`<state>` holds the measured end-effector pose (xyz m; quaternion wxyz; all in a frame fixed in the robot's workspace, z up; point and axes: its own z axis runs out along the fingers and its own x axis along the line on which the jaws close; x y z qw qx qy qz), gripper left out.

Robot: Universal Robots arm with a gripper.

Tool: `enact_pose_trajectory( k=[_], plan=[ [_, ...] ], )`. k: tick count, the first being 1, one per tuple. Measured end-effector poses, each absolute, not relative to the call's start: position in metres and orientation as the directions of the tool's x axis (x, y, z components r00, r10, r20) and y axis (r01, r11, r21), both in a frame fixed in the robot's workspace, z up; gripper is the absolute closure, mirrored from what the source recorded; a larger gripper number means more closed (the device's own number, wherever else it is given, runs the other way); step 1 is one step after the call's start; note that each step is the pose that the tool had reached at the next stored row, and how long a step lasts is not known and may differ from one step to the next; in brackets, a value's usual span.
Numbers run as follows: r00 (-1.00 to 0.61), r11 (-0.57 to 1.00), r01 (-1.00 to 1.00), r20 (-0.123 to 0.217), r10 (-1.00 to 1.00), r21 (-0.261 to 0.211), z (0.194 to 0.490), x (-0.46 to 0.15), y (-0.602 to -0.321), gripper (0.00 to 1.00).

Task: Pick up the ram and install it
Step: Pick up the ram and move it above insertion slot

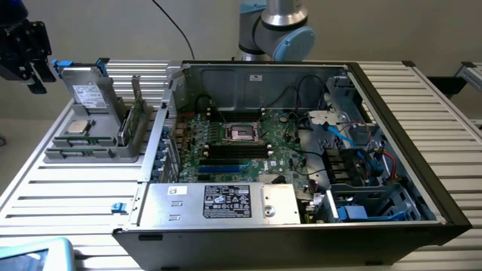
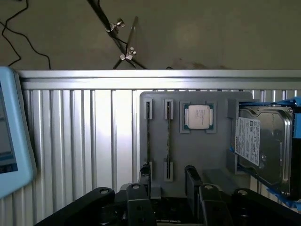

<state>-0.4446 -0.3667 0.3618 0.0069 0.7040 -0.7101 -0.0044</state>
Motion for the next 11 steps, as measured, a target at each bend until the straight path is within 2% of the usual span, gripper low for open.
enact_pose_trajectory(
  k=[11],
  plan=[
    [-0.008, 0.009, -1.000, 0.004, -1.000, 0.016, 0.342, -0.436, -0.371, 0.57]
  ],
)
